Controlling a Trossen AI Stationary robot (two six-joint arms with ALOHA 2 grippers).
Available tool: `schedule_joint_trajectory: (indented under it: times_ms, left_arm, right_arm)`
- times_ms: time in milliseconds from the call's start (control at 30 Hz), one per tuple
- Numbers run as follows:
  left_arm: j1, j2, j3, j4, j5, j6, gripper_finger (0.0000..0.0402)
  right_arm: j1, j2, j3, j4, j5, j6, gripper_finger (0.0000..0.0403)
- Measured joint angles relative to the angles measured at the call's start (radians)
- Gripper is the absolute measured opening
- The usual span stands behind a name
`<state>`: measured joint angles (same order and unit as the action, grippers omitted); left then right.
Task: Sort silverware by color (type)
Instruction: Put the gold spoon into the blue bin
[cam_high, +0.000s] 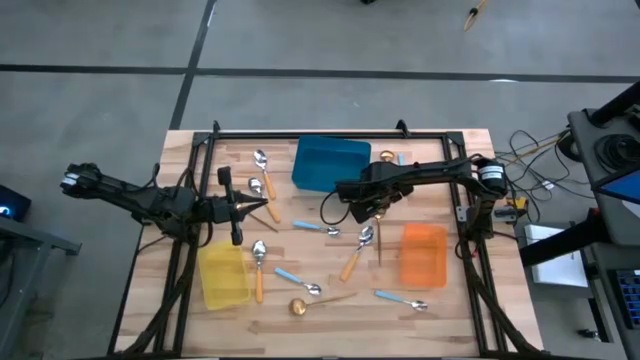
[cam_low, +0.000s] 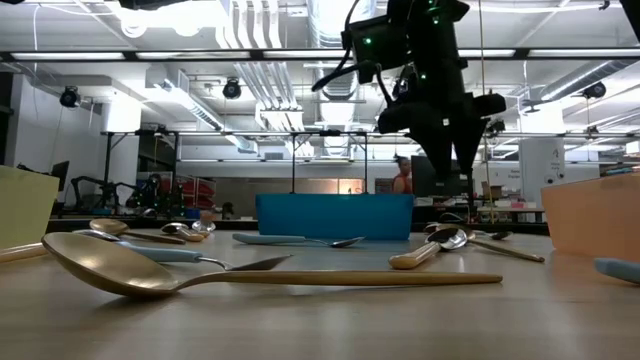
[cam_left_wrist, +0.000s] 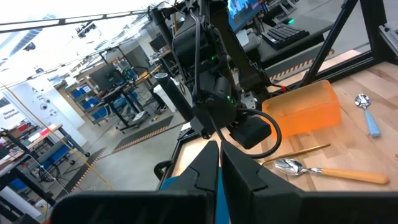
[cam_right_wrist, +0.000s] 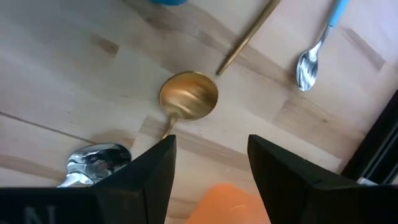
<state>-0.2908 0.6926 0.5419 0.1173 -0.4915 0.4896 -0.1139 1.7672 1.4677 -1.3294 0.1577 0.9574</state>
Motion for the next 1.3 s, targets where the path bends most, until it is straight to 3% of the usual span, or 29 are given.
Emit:
schedule_joint_trajectory:
  times_ms: [367, 1300]
  left_arm:
    - [0.000, 0.000, 0.000, 0.001, 0.000, 0.000, 0.0000]
    - [0.000, 0.000, 0.000, 0.001, 0.000, 0.000, 0.0000]
  right_arm:
    - [0.000, 0.000, -0.013, 0.086, -0.079, 0.043, 0.0192]
    - [0.000, -0.019, -0.194, 0.241, -0.079, 0.132, 0.0192]
